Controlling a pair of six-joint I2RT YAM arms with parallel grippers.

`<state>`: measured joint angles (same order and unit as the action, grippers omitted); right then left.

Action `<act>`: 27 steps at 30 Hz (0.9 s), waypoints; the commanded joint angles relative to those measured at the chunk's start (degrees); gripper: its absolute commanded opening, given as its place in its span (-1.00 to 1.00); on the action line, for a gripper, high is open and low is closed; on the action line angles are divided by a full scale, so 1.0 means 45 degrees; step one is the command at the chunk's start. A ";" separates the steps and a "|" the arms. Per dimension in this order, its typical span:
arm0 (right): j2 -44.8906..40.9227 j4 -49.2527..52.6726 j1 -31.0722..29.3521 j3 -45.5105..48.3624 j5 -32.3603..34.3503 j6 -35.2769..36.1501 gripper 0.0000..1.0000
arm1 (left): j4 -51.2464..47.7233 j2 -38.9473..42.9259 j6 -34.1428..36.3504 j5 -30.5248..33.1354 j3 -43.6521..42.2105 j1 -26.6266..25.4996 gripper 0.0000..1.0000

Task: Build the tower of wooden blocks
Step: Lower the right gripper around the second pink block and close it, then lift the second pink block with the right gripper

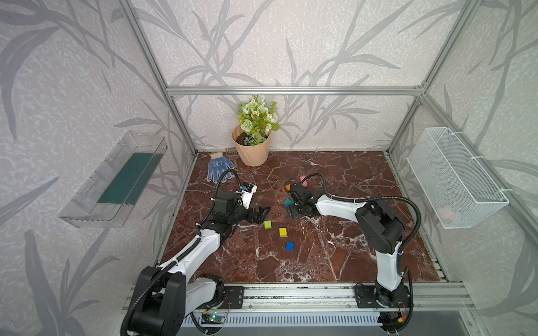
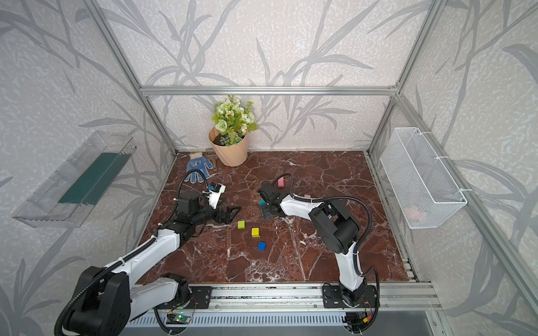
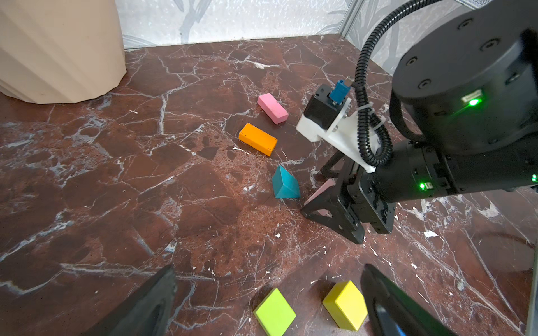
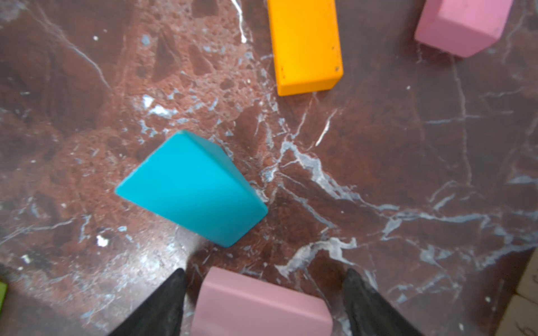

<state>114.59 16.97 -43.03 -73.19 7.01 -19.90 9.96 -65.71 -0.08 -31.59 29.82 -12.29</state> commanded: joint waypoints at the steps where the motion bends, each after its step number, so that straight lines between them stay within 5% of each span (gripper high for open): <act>1: -0.0208 0.0115 -0.0009 0.0233 -0.0636 0.0511 0.73 | 0.0239 0.0267 0.0151 -0.0063 -0.0114 -0.0041 0.99; 14: 0.0701 0.0258 -0.0009 -0.0730 -0.0958 0.1329 0.76 | 0.0234 0.0250 0.0134 -0.0062 -0.0119 -0.0041 0.99; 27: -0.0523 -0.0030 -0.0251 0.0776 -0.1283 0.1318 0.71 | 0.0229 0.0248 0.0134 -0.0041 -0.0111 -0.0040 0.99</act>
<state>113.91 14.72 -43.46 -71.90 2.90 -13.63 9.96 -65.69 -0.08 -31.59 29.82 -12.29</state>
